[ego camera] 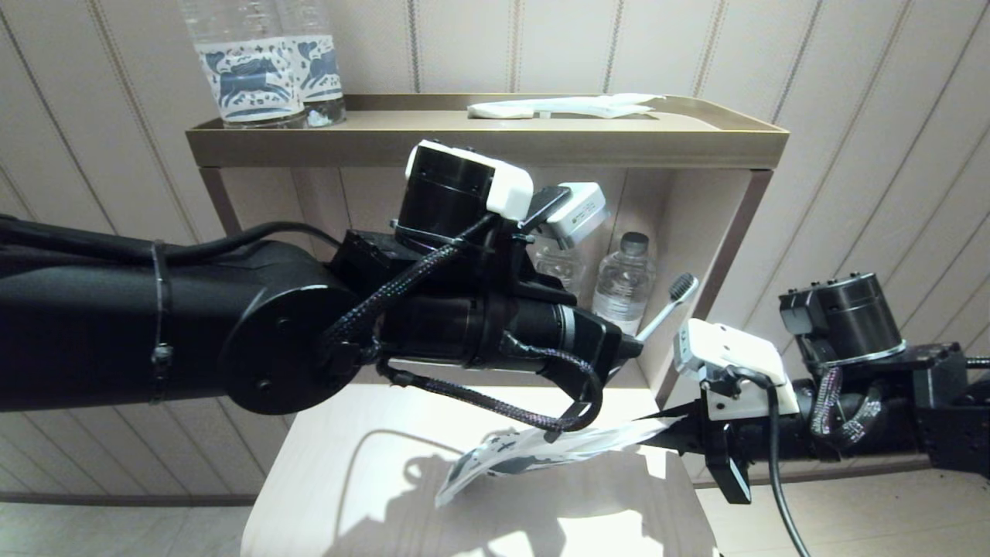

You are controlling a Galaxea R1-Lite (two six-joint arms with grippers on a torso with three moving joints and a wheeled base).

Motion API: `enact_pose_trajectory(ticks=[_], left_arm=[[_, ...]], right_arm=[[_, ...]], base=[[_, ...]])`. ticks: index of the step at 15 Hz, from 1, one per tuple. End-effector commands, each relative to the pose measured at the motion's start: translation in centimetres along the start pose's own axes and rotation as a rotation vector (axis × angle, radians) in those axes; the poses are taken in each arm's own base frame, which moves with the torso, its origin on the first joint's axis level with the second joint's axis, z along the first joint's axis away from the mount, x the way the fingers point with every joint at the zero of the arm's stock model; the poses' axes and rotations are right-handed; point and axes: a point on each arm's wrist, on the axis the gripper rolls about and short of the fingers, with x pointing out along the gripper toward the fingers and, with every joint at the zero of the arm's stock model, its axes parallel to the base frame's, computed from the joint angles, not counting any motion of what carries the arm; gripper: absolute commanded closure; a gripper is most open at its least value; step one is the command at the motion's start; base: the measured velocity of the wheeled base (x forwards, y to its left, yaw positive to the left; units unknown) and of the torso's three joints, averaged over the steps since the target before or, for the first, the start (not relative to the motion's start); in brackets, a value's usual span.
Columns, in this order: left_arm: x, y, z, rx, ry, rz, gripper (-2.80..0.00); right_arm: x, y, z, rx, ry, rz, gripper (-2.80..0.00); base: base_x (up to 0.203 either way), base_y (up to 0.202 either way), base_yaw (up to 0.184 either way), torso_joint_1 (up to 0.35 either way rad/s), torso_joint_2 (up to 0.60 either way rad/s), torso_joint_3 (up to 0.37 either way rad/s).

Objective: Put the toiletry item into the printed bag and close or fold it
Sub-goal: Place the toothbrush in the storage bag

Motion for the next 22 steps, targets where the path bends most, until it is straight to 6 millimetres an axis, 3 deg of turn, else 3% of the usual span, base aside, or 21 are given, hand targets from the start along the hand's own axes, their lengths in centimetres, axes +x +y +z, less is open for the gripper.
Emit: enact_pose_trajectory(ticks=[1,14,22], left_arm=[[1.6,0.5,-0.6,-0.057,-0.003,0.016,0.0],[2.8,0.0,0.2,-0.157,-0.099,0.127,0.0],[2.9,-2.8,0.1,-0.169,-0.088,0.069,0.0]], right_arm=[[0.1,0.0,-0.1,-0.002,0.0,0.005,0.0],[0.6,-0.2,-0.5,0.012,0.017,0.017,0.0],[0.6,-0.2,-0.5,0.011,0.016,0.016,0.0]], base=[[0.0,0.0,0.0,0.0,0.0,0.0],[0.0,0.0,0.0,0.0,0.0,0.0],[0.0,0.0,0.0,0.0,0.0,0.0]])
